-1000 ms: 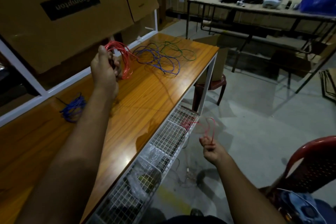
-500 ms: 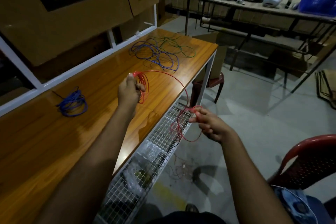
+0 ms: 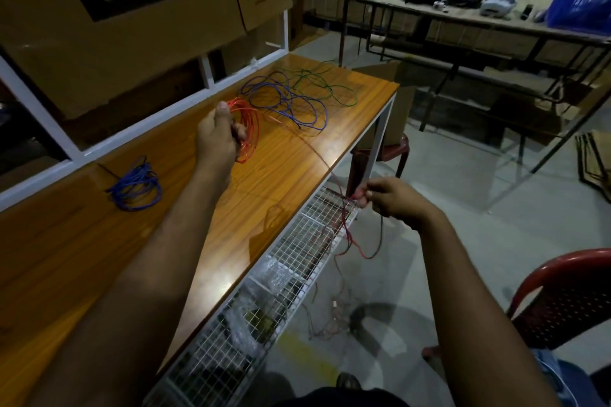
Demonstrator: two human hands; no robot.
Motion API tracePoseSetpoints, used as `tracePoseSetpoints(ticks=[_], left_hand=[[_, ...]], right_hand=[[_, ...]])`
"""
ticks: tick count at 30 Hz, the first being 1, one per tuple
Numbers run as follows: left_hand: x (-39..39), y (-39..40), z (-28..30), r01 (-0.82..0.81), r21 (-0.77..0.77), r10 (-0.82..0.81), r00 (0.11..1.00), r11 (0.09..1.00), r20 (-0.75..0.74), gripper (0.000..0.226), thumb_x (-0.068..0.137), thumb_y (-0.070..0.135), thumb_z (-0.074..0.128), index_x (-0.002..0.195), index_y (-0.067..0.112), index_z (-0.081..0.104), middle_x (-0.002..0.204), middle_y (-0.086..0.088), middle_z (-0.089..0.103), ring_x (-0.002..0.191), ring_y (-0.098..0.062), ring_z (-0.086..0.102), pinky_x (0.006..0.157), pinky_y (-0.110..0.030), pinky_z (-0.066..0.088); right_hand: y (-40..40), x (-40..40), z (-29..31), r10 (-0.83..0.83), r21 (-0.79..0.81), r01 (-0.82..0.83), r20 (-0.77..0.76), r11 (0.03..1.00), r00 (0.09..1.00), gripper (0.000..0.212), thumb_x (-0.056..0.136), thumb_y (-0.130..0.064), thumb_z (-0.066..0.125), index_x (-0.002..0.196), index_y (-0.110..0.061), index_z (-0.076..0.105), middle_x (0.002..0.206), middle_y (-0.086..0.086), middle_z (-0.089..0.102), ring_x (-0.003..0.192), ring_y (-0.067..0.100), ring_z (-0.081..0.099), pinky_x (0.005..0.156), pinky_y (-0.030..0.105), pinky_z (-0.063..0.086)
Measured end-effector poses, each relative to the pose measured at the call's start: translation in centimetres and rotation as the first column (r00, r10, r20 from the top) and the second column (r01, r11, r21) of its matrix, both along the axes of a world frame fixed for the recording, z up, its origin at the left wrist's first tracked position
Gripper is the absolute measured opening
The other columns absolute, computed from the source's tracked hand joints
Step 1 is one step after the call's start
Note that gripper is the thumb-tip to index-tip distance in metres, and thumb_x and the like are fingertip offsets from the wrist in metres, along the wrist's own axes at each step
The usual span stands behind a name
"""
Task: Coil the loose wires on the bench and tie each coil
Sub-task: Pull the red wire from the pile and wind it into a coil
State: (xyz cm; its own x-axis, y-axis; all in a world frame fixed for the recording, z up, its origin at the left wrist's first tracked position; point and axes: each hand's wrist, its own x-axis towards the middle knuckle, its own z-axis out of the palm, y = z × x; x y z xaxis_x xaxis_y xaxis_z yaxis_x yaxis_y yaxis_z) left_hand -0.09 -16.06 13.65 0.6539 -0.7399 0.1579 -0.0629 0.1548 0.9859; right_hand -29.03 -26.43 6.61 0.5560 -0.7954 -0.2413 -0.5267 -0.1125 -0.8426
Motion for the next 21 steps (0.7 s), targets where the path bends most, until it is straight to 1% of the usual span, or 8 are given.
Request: tracePoseSetpoints(ticks=[2, 3, 6, 7, 9, 12, 17, 21], left_hand=[[-0.2, 0.0, 0.2, -0.007, 0.002, 0.007, 1.0, 1.0, -0.003, 0.032, 0.107, 0.039, 0.032, 0.086, 0.021, 0.048, 0.065, 0.004, 0.051, 0.051, -0.006, 0.043, 0.049, -0.026, 0.031], [-0.4, 0.1, 0.3, -0.003, -0.001, 0.003, 1.0, 1.0, 0.0, 0.032, 0.107, 0.039, 0.032, 0.086, 0.021, 0.048, 0.065, 0.004, 0.051, 0.051, -0.006, 0.043, 0.049, -0.025, 0.031], [-1.1, 0.1, 0.6, 0.047, -0.026, -0.046, 0.999, 0.999, 0.022, 0.032, 0.108, 0.036, 0.032, 0.084, 0.022, 0.046, 0.063, 0.005, 0.05, 0.051, -0.006, 0.042, 0.049, -0.024, 0.031], [-1.3, 0.0, 0.6, 0.066, -0.029, -0.065, 0.997, 0.997, 0.037, 0.032, 0.108, 0.036, 0.032, 0.083, 0.022, 0.046, 0.061, 0.005, 0.05, 0.051, -0.006, 0.042, 0.049, -0.023, 0.031], [-1.7, -0.1, 0.7, 0.091, -0.023, -0.089, 0.994, 0.996, 0.066, 0.032, 0.108, 0.034, 0.032, 0.082, 0.021, 0.045, 0.061, 0.004, 0.049, 0.05, -0.007, 0.041, 0.048, -0.023, 0.031], [-2.2, -0.1, 0.6, 0.138, -0.014, -0.136, 0.987, 0.99, 0.087, 0.034, 0.108, 0.034, 0.032, 0.08, 0.021, 0.046, 0.06, 0.004, 0.048, 0.049, -0.007, 0.038, 0.046, -0.021, 0.029], [-2.6, 0.2, 0.4, 0.198, 0.023, -0.2, 0.971, 0.98, 0.134, 0.034, 0.108, 0.033, 0.032, 0.08, 0.021, 0.045, 0.058, 0.006, 0.046, 0.052, -0.009, 0.036, 0.047, -0.022, 0.029], [-2.4, 0.2, 0.3, 0.245, 0.049, -0.249, 0.951, 0.968, 0.184, 0.034, 0.108, 0.031, 0.033, 0.079, 0.019, 0.045, 0.057, 0.006, 0.045, 0.05, -0.008, 0.037, 0.048, -0.022, 0.03]], right_hand=[[0.3, 0.2, 0.4, -0.046, 0.195, -0.018, 0.319, 0.981, 0.947, 0.025, 0.104, -0.002, 0.04, 0.109, -0.004, 0.065, 0.083, 0.005, 0.065, 0.055, 0.006, 0.047, 0.05, 0.018, 0.035], [0.2, 0.3, 0.2, -0.088, 0.205, 0.023, 0.31, 0.978, 0.947, 0.026, 0.104, -0.003, 0.04, 0.108, -0.006, 0.065, 0.082, 0.007, 0.063, 0.056, 0.009, 0.047, 0.049, 0.019, 0.036], [0.6, 1.1, -0.1, -0.131, 0.009, 0.133, -0.117, 0.991, 0.984, 0.026, 0.103, -0.003, 0.041, 0.104, -0.005, 0.067, 0.079, 0.012, 0.061, 0.053, 0.014, 0.051, 0.044, 0.023, 0.04], [0.9, 1.4, 0.3, -0.114, 0.007, 0.115, -0.112, 0.993, 0.987, 0.026, 0.103, -0.002, 0.042, 0.105, -0.001, 0.067, 0.078, 0.013, 0.06, 0.051, 0.012, 0.051, 0.043, 0.023, 0.04], [1.0, 1.9, 1.5, -0.029, 0.077, 0.015, 0.183, 0.997, 0.983, 0.024, 0.103, -0.002, 0.041, 0.108, 0.001, 0.064, 0.079, 0.014, 0.06, 0.046, 0.008, 0.049, 0.041, 0.02, 0.039], [0.9, 2.3, 3.2, -0.085, 0.225, -0.044, 0.532, 0.973, 0.842, 0.022, 0.104, -0.001, 0.039, 0.105, -0.003, 0.061, 0.078, 0.008, 0.06, 0.044, 0.005, 0.046, 0.037, 0.017, 0.037], [1.2, 2.4, 3.8, -0.219, 0.181, 0.18, 0.224, 0.967, 0.95, 0.026, 0.105, -0.003, 0.036, 0.095, 0.002, 0.059, 0.071, 0.012, 0.058, 0.043, 0.01, 0.054, 0.04, 0.022, 0.044], [1.0, 2.8, 4.9, -0.306, 0.338, 0.182, 0.36, 0.923, 0.881, 0.022, 0.104, -0.012, 0.045, 0.099, 0.001, 0.062, 0.069, 0.009, 0.06, 0.044, 0.008, 0.053, 0.037, 0.017, 0.039]])
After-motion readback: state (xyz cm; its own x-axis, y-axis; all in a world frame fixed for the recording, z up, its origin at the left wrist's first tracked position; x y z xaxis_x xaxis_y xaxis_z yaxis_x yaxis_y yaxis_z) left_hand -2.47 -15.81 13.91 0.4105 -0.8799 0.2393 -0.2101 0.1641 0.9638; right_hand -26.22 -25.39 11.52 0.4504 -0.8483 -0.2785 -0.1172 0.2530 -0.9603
